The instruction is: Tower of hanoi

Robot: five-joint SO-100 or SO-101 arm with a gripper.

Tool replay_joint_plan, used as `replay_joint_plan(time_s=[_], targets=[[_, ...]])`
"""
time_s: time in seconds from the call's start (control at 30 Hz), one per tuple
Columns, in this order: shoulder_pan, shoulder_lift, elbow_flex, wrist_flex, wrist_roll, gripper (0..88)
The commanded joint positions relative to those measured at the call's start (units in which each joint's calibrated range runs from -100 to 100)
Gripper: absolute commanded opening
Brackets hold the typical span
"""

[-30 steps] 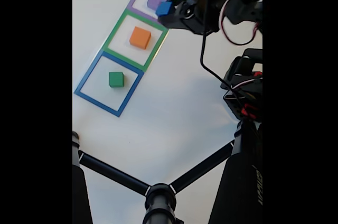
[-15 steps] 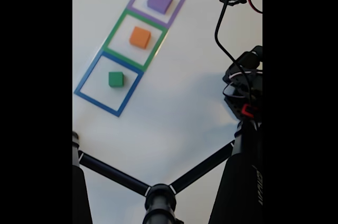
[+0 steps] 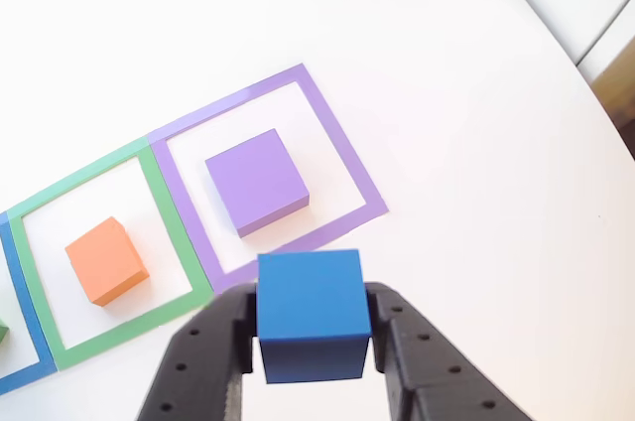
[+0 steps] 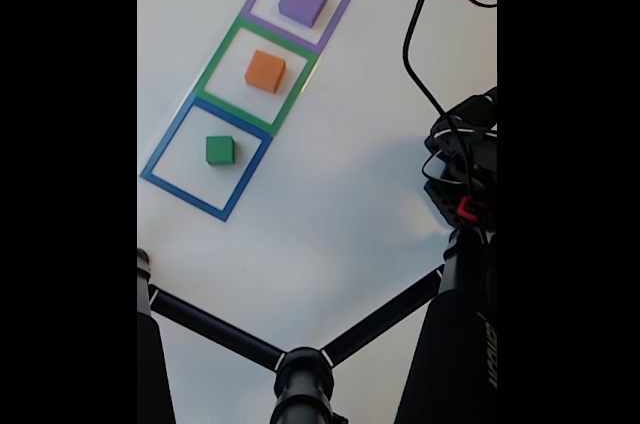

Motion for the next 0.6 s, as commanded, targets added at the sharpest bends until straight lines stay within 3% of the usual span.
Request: replay_joint_plan(time_s=[0.0,0.33,0.57], targets=[[-0.78,-2.35,12.02,-14.56,0.54,3.5],[-0.40,-0.66,46.02,-58.21,0.54,3.5],[-1.36,14.20,58.38,-91.32,0.54,3.8]])
